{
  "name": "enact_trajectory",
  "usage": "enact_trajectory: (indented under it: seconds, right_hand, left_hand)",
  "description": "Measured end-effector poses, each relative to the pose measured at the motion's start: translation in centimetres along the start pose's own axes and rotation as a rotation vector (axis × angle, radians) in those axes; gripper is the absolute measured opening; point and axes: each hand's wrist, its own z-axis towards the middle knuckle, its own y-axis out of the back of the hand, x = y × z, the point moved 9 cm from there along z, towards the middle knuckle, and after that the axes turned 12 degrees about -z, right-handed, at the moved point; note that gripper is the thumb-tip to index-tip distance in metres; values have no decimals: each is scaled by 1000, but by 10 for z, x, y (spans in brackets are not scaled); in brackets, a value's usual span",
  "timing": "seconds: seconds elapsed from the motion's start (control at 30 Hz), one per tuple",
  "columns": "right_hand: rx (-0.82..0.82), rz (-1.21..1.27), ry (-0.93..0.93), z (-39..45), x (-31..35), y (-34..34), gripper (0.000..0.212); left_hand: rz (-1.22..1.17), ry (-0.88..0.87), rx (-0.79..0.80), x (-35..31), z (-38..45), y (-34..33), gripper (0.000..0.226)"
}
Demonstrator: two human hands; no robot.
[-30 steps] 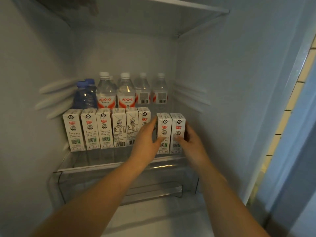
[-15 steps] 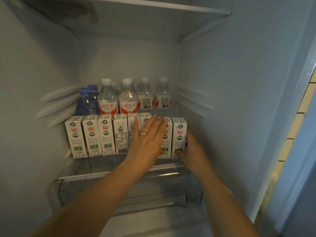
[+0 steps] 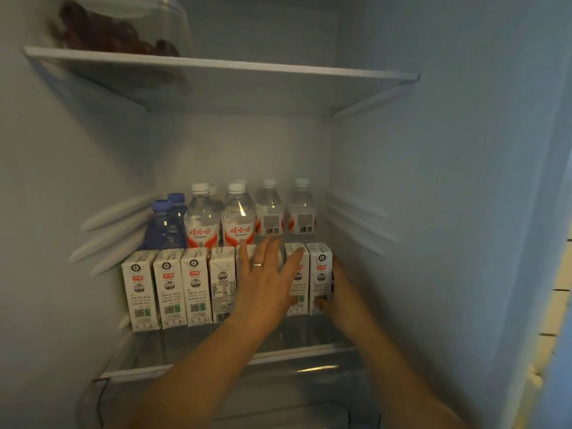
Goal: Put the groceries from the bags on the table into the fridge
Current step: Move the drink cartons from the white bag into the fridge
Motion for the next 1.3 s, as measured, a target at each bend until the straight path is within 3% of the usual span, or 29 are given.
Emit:
enact_trajectory:
  seconds: [0.23,0.4,0.5,0.77,0.93,1.1,1.3]
  right_hand:
    - [22,-35,27,3,4,-4,79]
    - [8,44,54,-2,11,-2,69]
    - [-43,113,55,-7,16,0,61]
    - [-267,184,133,-53,29,9,64]
    - [-192,177,123,-88,47,-8,67]
    - [-143,53,194,-142,69,-12,65]
    - [-58,-304,294,-230,84,-21,69]
  left_hand:
    - [-14,-96,-104,7,-1,-2,100]
    - [-3,-73,-86,7,-2,-2,100]
    - [-16,-39,-84,3,-9,7,101]
    - [-165,127,-107,10,-74,32,83]
    - [-258,260,-110,26,-134,46,78]
    - [-303,348,-75,26,-191,69,71]
    - [-324,318,-24,11,-265,94,70]
